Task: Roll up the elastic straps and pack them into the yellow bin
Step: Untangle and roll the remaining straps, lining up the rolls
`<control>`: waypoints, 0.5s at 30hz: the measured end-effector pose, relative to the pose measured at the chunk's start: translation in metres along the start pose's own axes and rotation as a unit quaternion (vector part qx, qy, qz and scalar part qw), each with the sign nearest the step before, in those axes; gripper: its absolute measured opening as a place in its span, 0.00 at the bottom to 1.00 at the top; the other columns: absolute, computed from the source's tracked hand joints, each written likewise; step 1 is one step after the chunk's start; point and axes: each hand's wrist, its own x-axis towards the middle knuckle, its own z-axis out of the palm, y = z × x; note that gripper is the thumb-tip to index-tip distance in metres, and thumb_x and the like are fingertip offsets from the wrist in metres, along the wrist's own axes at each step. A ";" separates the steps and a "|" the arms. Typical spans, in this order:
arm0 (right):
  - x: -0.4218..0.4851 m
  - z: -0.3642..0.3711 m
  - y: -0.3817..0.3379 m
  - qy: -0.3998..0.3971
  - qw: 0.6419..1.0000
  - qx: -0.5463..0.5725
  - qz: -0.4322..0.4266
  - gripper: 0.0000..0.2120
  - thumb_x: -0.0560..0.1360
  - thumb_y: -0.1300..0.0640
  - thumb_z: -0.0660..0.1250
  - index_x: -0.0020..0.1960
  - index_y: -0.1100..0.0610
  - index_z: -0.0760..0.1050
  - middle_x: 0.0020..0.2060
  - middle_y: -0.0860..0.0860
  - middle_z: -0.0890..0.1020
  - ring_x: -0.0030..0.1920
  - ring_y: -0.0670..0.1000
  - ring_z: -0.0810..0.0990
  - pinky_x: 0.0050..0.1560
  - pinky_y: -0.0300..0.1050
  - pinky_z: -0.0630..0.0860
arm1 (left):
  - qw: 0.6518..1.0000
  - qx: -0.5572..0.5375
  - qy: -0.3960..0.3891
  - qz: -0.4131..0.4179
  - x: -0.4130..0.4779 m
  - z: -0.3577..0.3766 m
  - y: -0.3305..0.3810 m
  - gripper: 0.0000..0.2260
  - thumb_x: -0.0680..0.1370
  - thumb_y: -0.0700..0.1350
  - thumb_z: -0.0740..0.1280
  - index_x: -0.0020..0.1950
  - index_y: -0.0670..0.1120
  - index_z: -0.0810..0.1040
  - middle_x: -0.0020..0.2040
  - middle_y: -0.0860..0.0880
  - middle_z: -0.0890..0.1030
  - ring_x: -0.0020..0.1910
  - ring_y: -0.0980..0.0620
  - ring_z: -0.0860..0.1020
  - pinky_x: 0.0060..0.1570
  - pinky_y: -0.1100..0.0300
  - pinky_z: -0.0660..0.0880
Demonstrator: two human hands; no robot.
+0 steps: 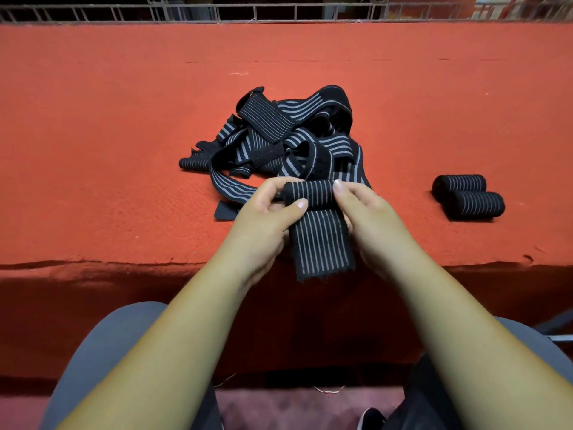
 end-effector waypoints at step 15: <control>0.000 0.002 0.003 0.000 0.999 -0.009 -0.032 0.14 0.81 0.44 0.68 0.64 0.45 0.84 0.58 0.49 0.88 0.62 0.52 0.86 0.71 0.65 0.78 | 0.999 -0.036 0.005 -0.010 0.000 0.002 -0.003 0.16 0.83 0.31 0.69 0.70 0.42 0.79 0.60 0.42 0.88 0.62 0.45 0.86 0.65 0.49 0.81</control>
